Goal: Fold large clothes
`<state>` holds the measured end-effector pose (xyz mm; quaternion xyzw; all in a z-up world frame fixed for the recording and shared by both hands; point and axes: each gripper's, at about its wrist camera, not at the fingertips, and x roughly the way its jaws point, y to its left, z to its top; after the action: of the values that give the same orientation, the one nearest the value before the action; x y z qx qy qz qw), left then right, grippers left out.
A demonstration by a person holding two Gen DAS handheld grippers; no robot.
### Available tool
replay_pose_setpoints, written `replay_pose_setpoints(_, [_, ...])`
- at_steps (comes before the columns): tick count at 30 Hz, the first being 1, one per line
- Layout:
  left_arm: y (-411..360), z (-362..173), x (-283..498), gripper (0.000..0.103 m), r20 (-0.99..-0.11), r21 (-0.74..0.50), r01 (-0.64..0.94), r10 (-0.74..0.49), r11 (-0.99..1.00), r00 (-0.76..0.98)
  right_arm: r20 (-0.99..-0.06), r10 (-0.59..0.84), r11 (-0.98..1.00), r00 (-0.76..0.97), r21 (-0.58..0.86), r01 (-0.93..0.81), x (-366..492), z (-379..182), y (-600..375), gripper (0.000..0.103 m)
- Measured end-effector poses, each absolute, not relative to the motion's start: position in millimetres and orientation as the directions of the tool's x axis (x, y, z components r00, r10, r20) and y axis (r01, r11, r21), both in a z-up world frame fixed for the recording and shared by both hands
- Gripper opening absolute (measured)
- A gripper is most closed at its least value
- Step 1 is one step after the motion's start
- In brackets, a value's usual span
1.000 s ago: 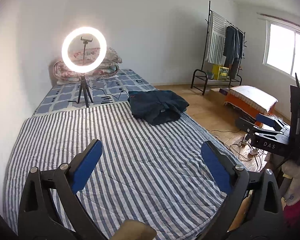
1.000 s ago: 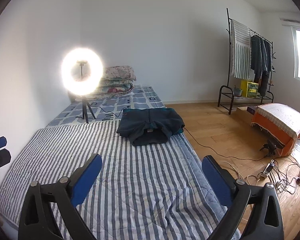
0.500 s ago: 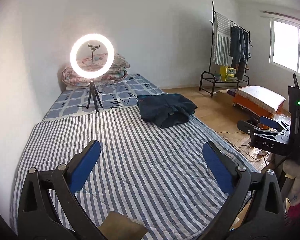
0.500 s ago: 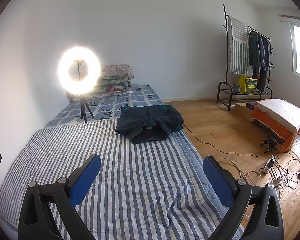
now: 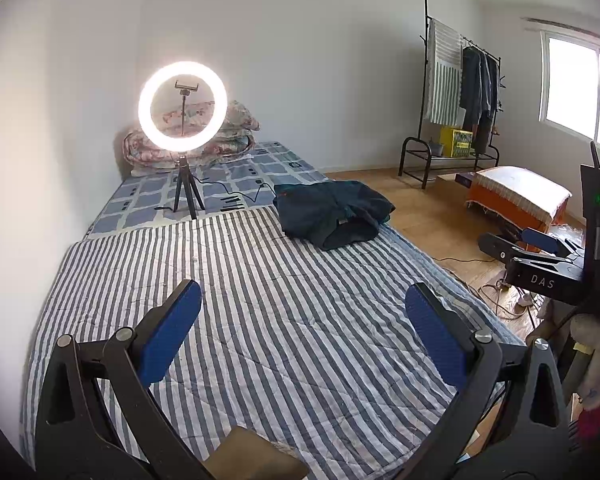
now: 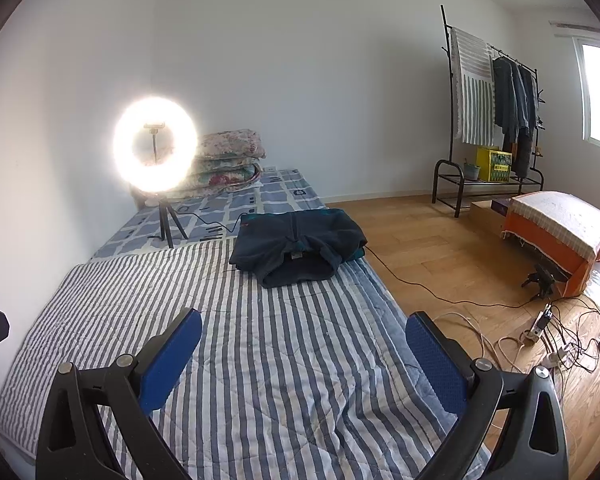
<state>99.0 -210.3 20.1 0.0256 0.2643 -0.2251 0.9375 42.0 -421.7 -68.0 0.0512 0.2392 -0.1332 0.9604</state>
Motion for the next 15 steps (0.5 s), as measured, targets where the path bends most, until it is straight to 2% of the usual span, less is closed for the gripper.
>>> replay_pose_setpoints(15, [-211.5, 18.9, 99.3, 0.103, -0.508, -0.074, 0.438, -0.412, 0.896, 0.756, -0.471, -0.226, 0.96, 0.853, 0.038, 0.276, 43.0, -67.5, -424.9, 0.103])
